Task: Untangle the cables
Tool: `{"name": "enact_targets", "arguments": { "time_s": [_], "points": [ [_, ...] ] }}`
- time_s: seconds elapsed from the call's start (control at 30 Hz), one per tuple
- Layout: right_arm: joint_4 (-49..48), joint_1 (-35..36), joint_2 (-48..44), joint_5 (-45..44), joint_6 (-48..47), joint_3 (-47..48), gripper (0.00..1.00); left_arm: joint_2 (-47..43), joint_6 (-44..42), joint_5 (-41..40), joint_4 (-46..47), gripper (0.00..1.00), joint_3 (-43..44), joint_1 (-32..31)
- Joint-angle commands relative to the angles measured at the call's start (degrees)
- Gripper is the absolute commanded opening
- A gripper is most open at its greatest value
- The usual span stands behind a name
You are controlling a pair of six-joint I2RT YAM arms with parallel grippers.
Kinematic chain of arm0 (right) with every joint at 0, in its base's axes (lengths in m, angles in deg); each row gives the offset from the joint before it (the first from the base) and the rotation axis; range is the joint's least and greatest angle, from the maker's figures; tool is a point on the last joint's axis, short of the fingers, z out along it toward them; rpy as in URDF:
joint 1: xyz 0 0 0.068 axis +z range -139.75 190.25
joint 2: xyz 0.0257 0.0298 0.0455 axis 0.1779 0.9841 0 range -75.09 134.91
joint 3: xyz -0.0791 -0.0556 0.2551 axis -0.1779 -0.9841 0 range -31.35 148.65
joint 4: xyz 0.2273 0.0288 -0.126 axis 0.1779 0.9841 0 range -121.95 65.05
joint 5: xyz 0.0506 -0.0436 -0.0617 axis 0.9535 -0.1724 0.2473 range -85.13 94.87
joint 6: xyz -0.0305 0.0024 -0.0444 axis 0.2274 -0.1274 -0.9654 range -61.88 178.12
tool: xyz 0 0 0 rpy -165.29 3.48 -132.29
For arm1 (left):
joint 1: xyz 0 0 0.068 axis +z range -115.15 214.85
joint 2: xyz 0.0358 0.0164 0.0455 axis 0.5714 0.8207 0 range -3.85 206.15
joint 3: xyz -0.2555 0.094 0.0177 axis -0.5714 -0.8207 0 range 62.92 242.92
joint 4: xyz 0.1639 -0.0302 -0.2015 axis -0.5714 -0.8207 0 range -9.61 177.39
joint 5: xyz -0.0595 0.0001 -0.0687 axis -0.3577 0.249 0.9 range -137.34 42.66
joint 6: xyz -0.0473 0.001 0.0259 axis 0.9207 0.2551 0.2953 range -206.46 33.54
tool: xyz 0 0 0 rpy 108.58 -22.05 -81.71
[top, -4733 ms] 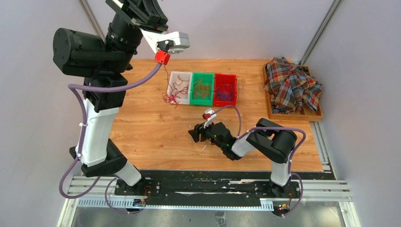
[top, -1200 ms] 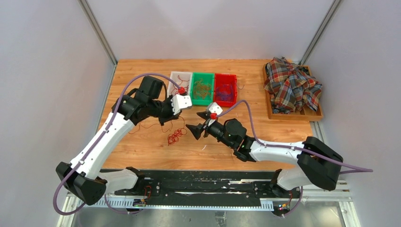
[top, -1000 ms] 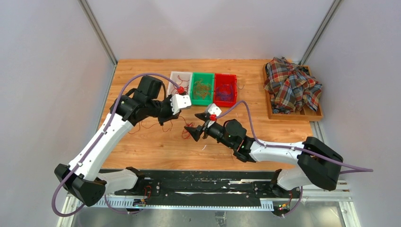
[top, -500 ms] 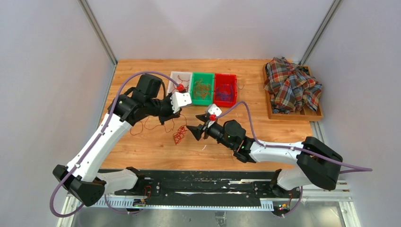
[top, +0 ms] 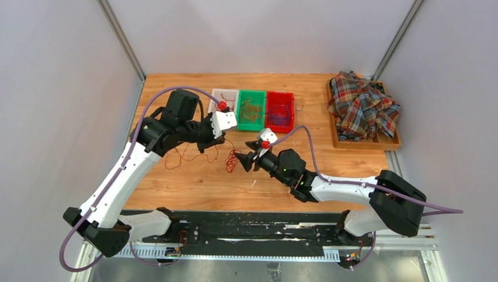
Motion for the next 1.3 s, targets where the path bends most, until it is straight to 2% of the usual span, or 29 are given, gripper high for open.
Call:
{"name": "enact_targets", "arguments": {
  "time_s": [0.0, 0.57, 0.77, 0.9, 1.27],
  "points": [
    [-2.27, 0.77, -2.81, -3.10, -0.45, -1.26, 0.55, -1.06, 0.81, 1.12, 0.15, 0.01, 1.82, -0.75],
    [-4.97, 0.79, -3.59, -8.14, -0.53, -2.43, 0.48, -1.77, 2.13, 2.06, 0.13, 0.01, 3.34, -1.87],
    [-8.25, 0.77, -4.35, -8.15, 1.16, -4.03, 0.51, -1.74, 1.55, 1.53, 0.22, 0.01, 3.57, -2.04],
    [-9.52, 0.77, -4.75, -6.35, 2.30, -5.09, 0.63, -1.52, 1.56, 1.27, 0.14, 0.01, 4.27, -2.05],
    [-11.24, 0.75, -3.49, -9.79, 3.07, -4.26, 0.58, -1.57, 2.32, 1.27, -0.09, 0.01, 4.57, -3.05]
  ]
}}
